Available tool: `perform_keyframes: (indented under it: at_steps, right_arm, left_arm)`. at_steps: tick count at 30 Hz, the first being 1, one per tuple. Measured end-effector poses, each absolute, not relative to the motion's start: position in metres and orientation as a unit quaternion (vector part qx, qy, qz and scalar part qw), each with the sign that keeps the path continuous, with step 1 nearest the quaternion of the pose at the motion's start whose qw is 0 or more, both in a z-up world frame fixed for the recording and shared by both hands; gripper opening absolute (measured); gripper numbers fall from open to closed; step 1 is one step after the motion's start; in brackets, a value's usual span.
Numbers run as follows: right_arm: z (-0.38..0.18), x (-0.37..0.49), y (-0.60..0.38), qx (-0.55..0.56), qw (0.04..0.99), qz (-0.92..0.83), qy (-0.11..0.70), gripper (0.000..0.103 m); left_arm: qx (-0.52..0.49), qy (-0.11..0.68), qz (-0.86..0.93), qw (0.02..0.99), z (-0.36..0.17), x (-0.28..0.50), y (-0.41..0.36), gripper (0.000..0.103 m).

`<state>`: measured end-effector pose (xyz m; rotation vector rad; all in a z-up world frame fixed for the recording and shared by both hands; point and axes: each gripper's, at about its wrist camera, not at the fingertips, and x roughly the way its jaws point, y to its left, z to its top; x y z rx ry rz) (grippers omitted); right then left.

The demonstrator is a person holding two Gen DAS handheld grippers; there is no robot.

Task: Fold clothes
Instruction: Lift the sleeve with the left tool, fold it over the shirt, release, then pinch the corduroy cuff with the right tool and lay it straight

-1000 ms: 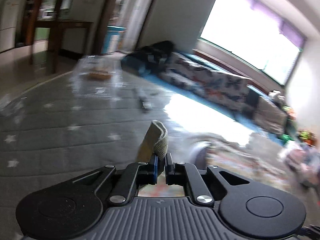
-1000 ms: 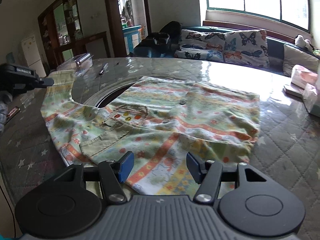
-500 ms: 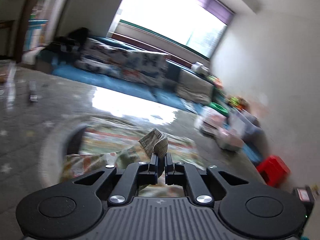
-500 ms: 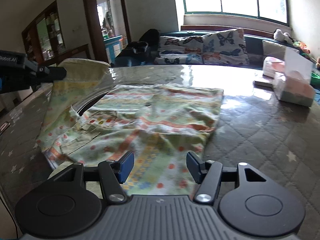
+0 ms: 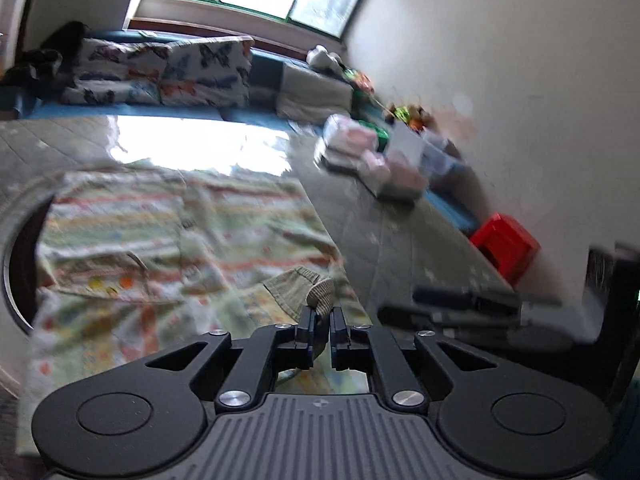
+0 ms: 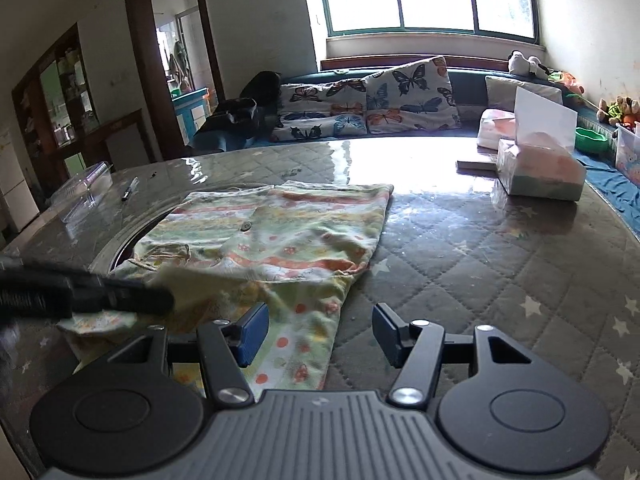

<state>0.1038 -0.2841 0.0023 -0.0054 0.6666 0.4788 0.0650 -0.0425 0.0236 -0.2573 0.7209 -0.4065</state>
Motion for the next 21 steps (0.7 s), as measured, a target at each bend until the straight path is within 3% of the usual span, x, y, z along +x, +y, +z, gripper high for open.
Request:
perform_keyframes:
  at_steps: [3, 8, 19, 21]
  right_arm:
    - [0.004, 0.106, -0.278, -0.002, 0.916, 0.237, 0.324, 0.058]
    - [0.005, 0.110, -0.263, -0.005, 0.909, 0.255, 0.328, 0.057]
    - [-0.014, 0.134, -0.223, -0.017, 0.890, 0.278, 0.362, 0.045]
    - [-0.019, 0.139, -0.219, -0.019, 0.888, 0.275, 0.370, 0.037]
  left_arm:
    - [-0.115, 0.359, -0.202, 0.904, 0.017, 0.065, -0.046, 0.011]
    - [-0.113, 0.353, -0.213, 0.904, 0.020, 0.057, -0.037, 0.031]
    - [-0.122, 0.345, -0.111, 0.924, 0.020, 0.058, 0.036, 0.033]
    - [-0.122, 0.352, -0.092, 0.924, 0.014, 0.059, 0.047, 0.033]
